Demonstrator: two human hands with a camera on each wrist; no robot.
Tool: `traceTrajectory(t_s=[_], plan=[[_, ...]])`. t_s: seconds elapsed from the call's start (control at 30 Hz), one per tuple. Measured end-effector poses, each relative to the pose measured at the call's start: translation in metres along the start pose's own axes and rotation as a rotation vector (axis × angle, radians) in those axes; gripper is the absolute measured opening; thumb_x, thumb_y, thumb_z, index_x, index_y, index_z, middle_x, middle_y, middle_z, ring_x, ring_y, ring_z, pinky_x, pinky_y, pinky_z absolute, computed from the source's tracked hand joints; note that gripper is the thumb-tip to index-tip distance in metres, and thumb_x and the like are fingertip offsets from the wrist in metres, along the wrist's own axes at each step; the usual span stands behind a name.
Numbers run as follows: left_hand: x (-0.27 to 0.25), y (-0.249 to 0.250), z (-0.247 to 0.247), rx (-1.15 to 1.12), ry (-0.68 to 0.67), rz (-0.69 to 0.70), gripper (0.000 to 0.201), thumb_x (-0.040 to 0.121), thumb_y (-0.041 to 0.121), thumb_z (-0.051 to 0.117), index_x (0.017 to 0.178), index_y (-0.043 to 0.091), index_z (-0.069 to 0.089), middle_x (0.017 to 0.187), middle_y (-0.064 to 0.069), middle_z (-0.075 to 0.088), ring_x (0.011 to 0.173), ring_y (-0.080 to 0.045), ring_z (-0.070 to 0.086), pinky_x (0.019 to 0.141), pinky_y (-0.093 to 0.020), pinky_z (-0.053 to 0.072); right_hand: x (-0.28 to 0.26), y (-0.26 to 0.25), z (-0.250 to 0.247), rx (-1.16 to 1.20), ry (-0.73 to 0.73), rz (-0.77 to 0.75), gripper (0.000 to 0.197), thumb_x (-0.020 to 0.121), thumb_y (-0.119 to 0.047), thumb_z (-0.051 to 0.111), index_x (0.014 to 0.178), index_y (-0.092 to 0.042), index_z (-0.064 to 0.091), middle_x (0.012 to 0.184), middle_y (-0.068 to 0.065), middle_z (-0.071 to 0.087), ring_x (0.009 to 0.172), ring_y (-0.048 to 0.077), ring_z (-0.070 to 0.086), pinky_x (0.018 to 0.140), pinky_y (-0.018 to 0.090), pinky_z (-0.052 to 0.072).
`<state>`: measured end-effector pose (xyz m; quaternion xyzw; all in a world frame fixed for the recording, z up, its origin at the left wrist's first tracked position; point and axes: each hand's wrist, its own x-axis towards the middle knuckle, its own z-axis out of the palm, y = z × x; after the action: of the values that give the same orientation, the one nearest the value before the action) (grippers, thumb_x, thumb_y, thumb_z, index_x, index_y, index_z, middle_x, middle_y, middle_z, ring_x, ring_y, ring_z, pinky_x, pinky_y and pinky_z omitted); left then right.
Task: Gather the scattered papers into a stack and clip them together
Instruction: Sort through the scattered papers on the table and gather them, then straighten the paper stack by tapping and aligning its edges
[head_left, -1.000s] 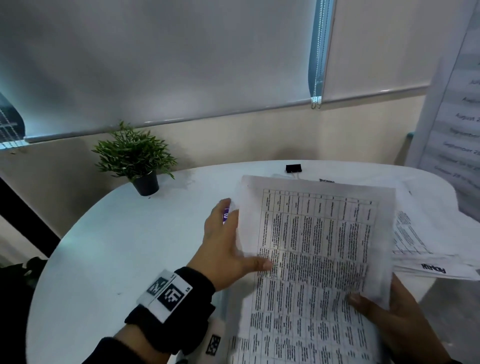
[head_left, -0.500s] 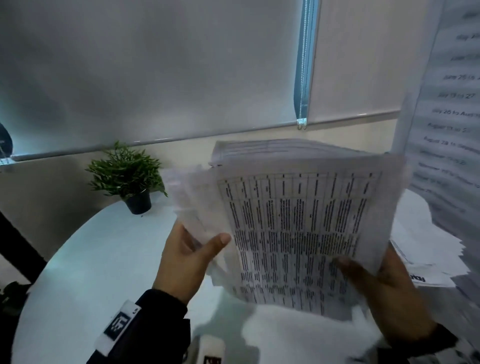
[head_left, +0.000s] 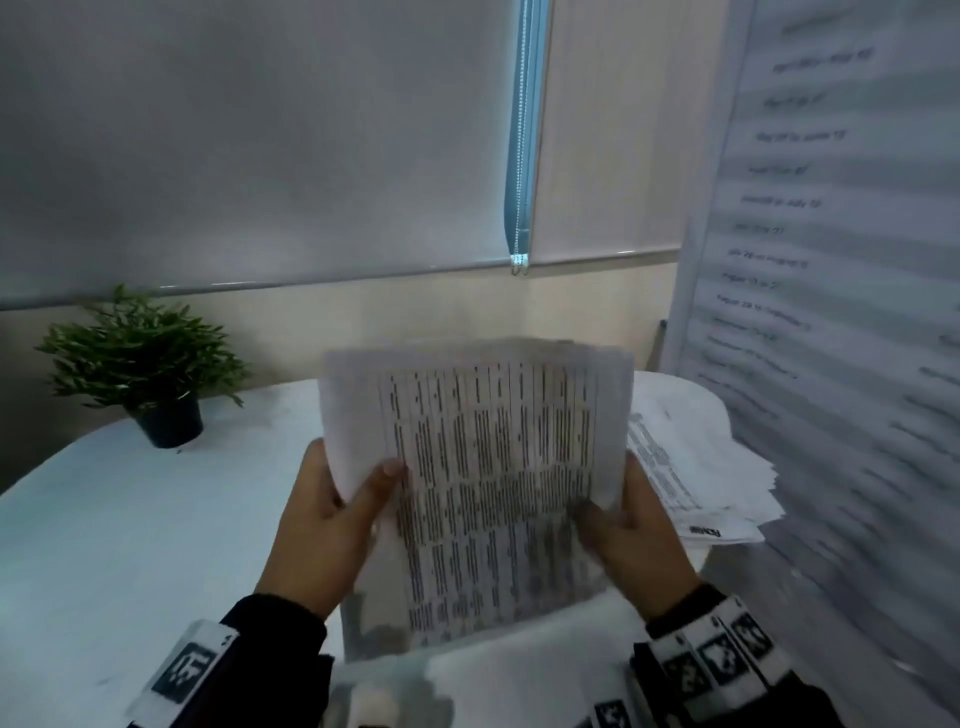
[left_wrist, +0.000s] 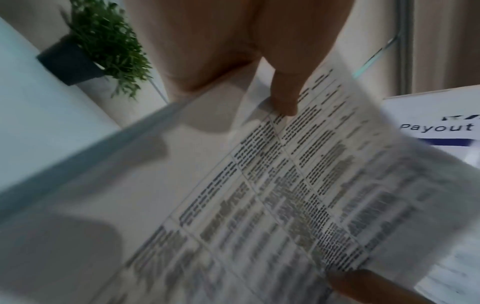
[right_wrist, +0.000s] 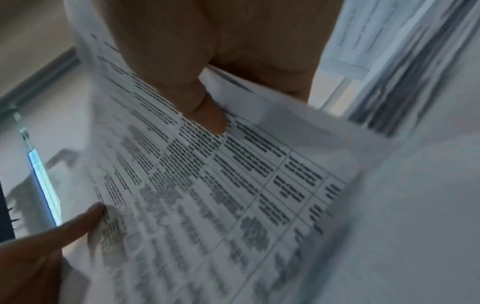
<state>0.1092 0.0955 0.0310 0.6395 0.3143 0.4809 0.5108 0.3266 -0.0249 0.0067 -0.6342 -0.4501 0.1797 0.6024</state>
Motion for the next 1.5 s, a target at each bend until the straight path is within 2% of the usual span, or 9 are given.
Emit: traceTrajectory(t_s=[0.23,0.43,0.6,0.7,0.83,0.97,1.13,1.4,1.5], plan=[[0.047,0.019,0.047,0.165,-0.051,-0.087,0.041,0.082,0.039,0.069,0.112,0.024,0.046,0.095,0.002,0.060,0.079,-0.020,0.059,0.065,-0.027,0.045,0.081,-0.033,-0.096,-0.303,0.229,0.114,0.048,0.088,0.003,0.049,0.114,-0.025,0.020,0.078,0.002,0.052,0.061,0.020,0.051,0.053,0.028,0.037],[0.074,-0.016,0.089,0.580,-0.202,-0.206,0.020,0.089,0.032,0.063,0.099,0.020,0.051,0.104,-0.005,0.061,0.090,-0.022,0.058,0.077,-0.029,0.044,0.130,0.039,-0.125,-0.867,0.108,0.297,0.044,0.084,0.009,0.040,0.114,-0.022,0.037,0.060,0.002,0.035,0.045,0.016,0.033,0.041,0.022,0.027],[0.089,-0.040,0.112,0.857,-0.363,-0.287,0.015,0.092,0.034,0.056,0.094,0.021,0.050,0.110,-0.005,0.065,0.102,-0.023,0.059,0.077,-0.024,0.040,0.151,0.070,-0.140,-1.189,-0.360,0.543,0.039,0.091,-0.002,0.045,0.127,-0.019,0.045,0.115,0.010,0.059,0.099,0.025,0.059,0.067,0.022,0.042],[0.105,-0.051,0.120,0.893,-0.336,-0.340,0.015,0.093,0.033,0.055,0.092,0.018,0.053,0.111,-0.009,0.065,0.101,-0.027,0.060,0.082,-0.028,0.048,0.163,0.076,-0.169,-1.257,-0.293,0.598,0.016,0.098,-0.026,0.043,0.104,-0.018,0.056,0.106,0.014,0.056,0.119,0.024,0.051,0.078,0.025,0.040],[0.116,-0.068,0.145,0.809,-0.312,-0.535,0.047,0.089,0.050,0.055,0.116,0.013,0.052,0.112,-0.015,0.061,0.097,-0.033,0.064,0.080,-0.044,0.058,0.182,0.102,-0.205,-1.007,-0.160,0.753,0.104,0.074,-0.076,0.050,0.149,-0.011,0.016,0.154,0.010,0.025,0.139,0.029,0.031,0.110,0.040,0.030],[0.124,-0.093,0.175,1.009,-0.409,-0.658,0.088,0.081,0.076,0.039,0.128,0.002,0.049,0.127,-0.018,0.057,0.112,-0.031,0.058,0.090,-0.032,0.050,0.192,0.128,-0.202,-0.765,-0.127,0.762,0.154,0.032,-0.092,0.057,0.150,-0.012,-0.001,0.159,0.008,0.007,0.145,0.028,0.017,0.116,0.046,0.019],[0.133,-0.109,0.207,1.106,-0.403,-0.694,0.110,0.067,0.090,0.032,0.131,0.002,0.049,0.136,-0.024,0.046,0.115,-0.035,0.056,0.100,-0.037,0.044,0.189,0.149,-0.188,-0.662,-0.087,0.881,0.133,0.058,-0.071,0.070,0.150,-0.004,0.002,0.158,0.013,0.012,0.143,0.029,0.021,0.115,0.040,0.023],[0.132,-0.117,0.238,0.994,-0.444,-0.633,0.086,0.079,0.070,0.053,0.133,0.003,0.045,0.132,-0.019,0.053,0.116,-0.032,0.056,0.096,-0.035,0.047,0.200,0.150,-0.195,-0.480,-0.173,0.875,0.148,0.001,-0.073,0.079,0.132,-0.010,0.053,0.127,0.010,0.061,0.110,0.026,0.060,0.100,0.036,0.044],[0.124,-0.117,0.235,1.011,-0.427,-0.600,0.082,0.081,0.064,0.057,0.135,0.004,0.040,0.137,-0.018,0.048,0.121,-0.033,0.052,0.100,-0.037,0.044,0.188,0.129,-0.189,-0.600,-0.367,0.818,0.126,0.020,-0.074,0.077,0.131,-0.018,0.055,0.136,0.006,0.054,0.123,0.026,0.051,0.107,0.037,0.038]])
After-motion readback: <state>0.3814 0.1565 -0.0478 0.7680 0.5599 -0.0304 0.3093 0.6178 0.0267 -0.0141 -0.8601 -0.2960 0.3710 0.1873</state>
